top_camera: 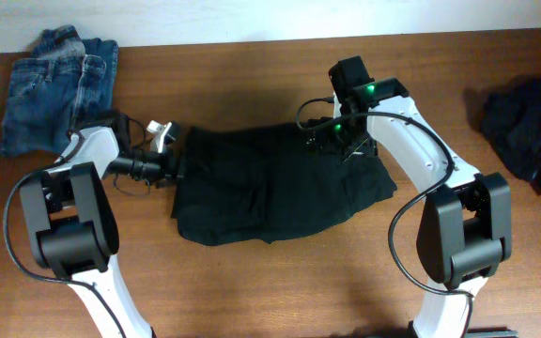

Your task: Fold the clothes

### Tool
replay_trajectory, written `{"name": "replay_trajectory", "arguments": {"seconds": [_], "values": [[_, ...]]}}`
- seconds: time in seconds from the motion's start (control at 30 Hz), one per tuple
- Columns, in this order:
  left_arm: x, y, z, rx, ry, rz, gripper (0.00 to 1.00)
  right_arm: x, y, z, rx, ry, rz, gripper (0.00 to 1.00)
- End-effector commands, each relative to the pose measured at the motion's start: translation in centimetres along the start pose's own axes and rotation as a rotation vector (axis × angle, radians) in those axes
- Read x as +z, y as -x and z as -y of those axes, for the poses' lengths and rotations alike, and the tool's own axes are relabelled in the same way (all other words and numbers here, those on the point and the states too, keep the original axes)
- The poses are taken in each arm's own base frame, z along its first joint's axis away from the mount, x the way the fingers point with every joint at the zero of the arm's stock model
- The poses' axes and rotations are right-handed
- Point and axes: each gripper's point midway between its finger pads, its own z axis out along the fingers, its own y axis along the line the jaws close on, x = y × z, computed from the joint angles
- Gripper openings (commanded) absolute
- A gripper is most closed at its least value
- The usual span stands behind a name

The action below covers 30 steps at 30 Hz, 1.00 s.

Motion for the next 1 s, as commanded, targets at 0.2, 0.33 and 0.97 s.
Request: {"name": "replay_trajectory", "arguments": {"seconds": [0.2, 0.33, 0.97], "values": [[2.4, -1.5, 0.7, 0.019, 0.001, -0.077, 0.13, 0.4, -0.1, 0.4, 0.011, -0.016, -0.008, 0.99], [2.4, -1.5, 0.6, 0.02, 0.003, -0.077, 0.01, 0.4, -0.1, 0.4, 0.011, -0.016, -0.008, 0.99], [-10.3, -0.4, -6.2, -0.274, 0.309, -0.002, 0.01, 0.4, -0.2, 0.9, 0.008, -0.044, -0.008, 0.99]]}}
